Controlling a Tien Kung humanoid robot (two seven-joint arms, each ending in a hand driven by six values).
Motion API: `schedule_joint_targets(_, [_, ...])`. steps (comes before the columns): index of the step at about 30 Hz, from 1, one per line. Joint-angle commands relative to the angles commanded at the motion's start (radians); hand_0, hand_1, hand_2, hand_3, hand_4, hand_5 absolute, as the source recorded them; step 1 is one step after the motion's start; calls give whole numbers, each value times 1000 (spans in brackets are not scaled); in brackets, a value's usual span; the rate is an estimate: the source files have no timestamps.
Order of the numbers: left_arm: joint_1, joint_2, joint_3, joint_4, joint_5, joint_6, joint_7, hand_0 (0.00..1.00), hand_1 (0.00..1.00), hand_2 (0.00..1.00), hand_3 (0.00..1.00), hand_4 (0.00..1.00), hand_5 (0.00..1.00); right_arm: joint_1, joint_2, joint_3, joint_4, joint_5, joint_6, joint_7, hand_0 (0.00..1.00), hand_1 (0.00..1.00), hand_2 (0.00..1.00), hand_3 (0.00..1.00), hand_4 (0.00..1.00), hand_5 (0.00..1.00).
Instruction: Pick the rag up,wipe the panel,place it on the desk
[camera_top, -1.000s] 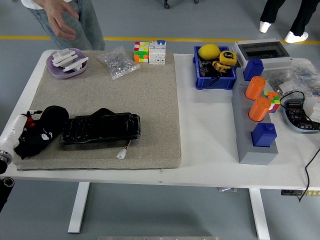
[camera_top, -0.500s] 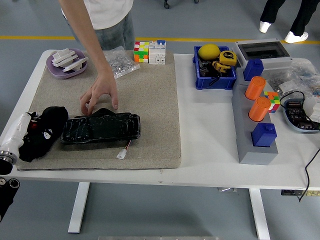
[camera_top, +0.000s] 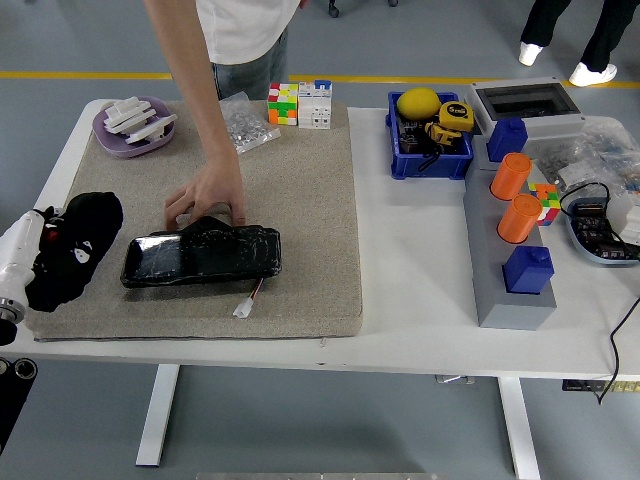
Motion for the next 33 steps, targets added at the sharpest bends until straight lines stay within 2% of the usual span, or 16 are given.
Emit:
schedule_joint_targets(8, [1,-8,47,-57,35,-9,46,229,176,544,479,120,2,6,-5,52,0,-50,5,4,709,615,568,561,948,402])
schedule_joint_targets(22, [-4,-8,133,-62,30,-18,63,233,178,546,487,149,2,9,-11,99,0,-89,6,10,709,614,569,561,949,401])
schedule_joint_targets(29, [-31,-9,202,-38,-10,-6,50,243,197,547,490,162,2,6,-9,112,0,-89,5,10,709,615,569,561,949,401])
schedule_joint_targets(33, [-51,-22,245,-34,-13,-4,49,247,215,548,493,173,2,7,-10,121,0,-94,4,11,707,614,571,561,951,403])
